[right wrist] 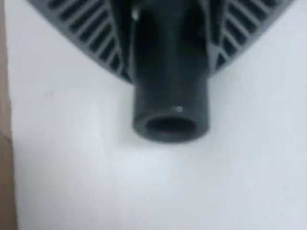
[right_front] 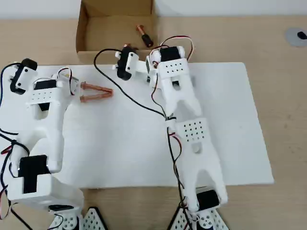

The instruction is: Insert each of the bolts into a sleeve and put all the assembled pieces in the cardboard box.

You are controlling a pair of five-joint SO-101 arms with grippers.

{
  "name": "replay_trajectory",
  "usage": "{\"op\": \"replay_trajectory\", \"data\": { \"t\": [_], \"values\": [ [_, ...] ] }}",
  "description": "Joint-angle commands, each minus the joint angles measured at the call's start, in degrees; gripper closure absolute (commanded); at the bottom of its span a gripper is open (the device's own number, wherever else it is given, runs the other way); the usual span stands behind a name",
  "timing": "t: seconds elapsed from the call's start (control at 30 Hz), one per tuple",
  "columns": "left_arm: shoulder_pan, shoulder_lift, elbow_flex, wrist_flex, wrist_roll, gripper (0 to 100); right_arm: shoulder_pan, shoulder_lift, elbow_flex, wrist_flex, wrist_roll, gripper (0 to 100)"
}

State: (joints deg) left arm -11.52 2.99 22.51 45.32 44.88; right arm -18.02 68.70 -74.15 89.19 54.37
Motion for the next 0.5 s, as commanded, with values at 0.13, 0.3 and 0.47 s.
{"op": "replay_trajectory", "data": {
  "t": [0.13,0.3,0.47],
  "values": [
    [-0.1,-0.5,-0.5,-1.1,-0.5,82,-2.9,-1.2,-9.4,5.3,-4.0,98.8],
    [-0.1,-0.5,0.0,-2.9,-2.7,82,-3.0,-1.4,-21.5,11.6,-7.5,98.8],
    [-0.1,-0.5,0.0,-2.9,-3.5,82,-3.0,-9.0,-20.4,12.6,-10.0,98.8]
  ]
}}
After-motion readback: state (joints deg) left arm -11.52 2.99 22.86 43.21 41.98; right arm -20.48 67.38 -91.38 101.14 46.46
